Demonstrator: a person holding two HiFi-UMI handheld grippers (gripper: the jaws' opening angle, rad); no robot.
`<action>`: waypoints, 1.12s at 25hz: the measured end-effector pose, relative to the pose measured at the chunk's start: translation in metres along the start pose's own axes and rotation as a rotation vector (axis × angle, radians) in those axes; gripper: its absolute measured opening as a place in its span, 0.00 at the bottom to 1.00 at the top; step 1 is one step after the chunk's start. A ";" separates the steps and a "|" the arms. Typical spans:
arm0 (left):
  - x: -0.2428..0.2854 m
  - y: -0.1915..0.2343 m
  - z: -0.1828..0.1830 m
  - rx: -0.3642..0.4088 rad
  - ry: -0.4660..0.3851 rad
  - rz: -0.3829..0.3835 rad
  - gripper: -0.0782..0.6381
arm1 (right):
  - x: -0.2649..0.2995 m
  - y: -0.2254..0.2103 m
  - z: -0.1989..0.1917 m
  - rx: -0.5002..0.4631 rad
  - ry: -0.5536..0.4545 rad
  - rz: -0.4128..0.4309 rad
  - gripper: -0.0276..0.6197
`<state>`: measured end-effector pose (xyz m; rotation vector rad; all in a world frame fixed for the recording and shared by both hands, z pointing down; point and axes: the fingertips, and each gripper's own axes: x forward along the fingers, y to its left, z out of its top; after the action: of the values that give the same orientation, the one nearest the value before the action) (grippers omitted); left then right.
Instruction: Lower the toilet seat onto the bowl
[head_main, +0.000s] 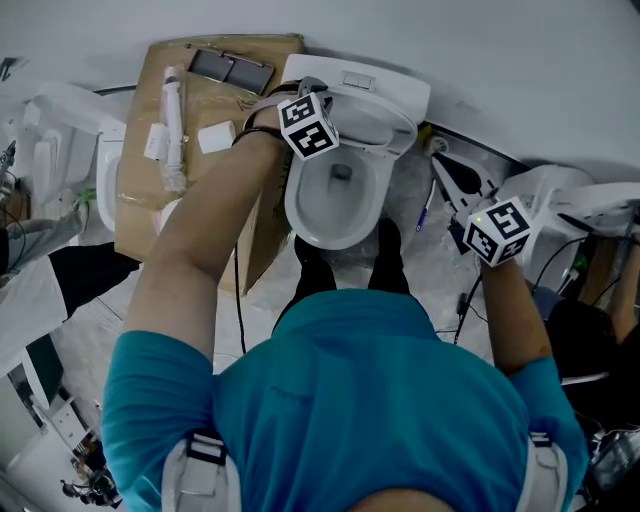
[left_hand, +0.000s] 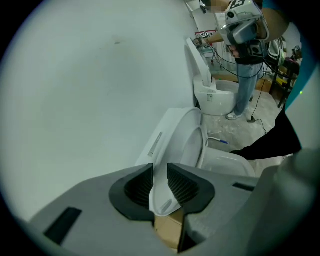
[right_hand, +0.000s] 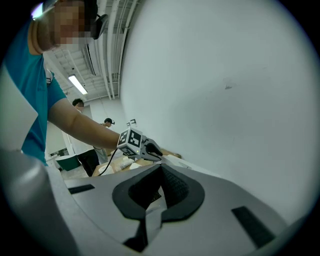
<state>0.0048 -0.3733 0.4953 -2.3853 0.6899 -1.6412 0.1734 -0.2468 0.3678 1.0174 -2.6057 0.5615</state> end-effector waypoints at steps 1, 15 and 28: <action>0.001 0.000 0.001 0.010 0.003 0.000 0.21 | -0.001 0.000 -0.002 0.002 0.001 0.000 0.03; -0.005 -0.012 -0.002 0.143 0.052 -0.045 0.21 | -0.006 -0.004 -0.006 0.014 -0.007 -0.004 0.03; -0.020 -0.039 -0.010 0.297 0.100 -0.161 0.20 | -0.007 0.004 -0.012 0.025 0.000 0.005 0.03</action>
<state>0.0002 -0.3287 0.4973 -2.2059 0.2492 -1.7916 0.1772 -0.2344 0.3748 1.0181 -2.6082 0.5964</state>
